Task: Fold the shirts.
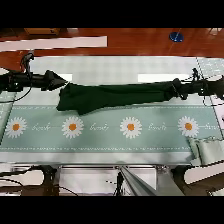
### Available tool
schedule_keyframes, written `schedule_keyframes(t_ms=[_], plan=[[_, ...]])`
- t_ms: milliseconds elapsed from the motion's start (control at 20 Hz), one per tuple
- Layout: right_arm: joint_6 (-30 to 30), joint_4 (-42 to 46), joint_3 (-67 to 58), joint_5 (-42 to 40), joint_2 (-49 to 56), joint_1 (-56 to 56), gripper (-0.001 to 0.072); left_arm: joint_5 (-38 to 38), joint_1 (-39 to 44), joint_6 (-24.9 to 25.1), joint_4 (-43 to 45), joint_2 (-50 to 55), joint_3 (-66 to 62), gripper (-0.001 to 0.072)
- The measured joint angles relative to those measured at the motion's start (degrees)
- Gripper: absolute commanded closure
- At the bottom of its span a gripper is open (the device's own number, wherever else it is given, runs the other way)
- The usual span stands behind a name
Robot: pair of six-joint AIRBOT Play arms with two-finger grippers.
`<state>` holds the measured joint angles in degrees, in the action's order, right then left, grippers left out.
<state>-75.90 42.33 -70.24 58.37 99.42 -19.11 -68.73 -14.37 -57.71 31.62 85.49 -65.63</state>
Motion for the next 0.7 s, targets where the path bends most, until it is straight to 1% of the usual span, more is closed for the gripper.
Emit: schedule_keyframes(t_ms=[50,100,300,400,450,700], plan=[[0.63,-0.31,-0.72,0.55,-1.01,0.0,0.0687,-0.09,0.15,0.0,-0.15,0.0,0.0,0.044],[1.09,-0.09,-1.42,1.36,-2.19,-0.04,0.0687,-0.07,0.33,-0.02,-0.39,-0.04,0.0,0.0533],[2.01,2.64,-4.31,5.9,-9.57,-0.57,0.0688,-0.26,2.91,0.0,-0.74,-0.11,-0.31,0.0534],[2.29,4.11,-5.33,8.31,-13.75,-0.66,0.0688,-0.31,5.33,0.0,-1.62,-0.09,-0.59,0.0638],[2.36,4.81,-5.68,10.03,-15.91,-0.68,0.0687,-0.28,6.84,0.02,-2.47,-0.11,-0.72,0.0655],[2.27,6.99,-6.36,15.74,-25.88,-0.72,0.0687,-0.28,16.17,-0.2,-7.74,-0.11,-1.38,0.0665]])
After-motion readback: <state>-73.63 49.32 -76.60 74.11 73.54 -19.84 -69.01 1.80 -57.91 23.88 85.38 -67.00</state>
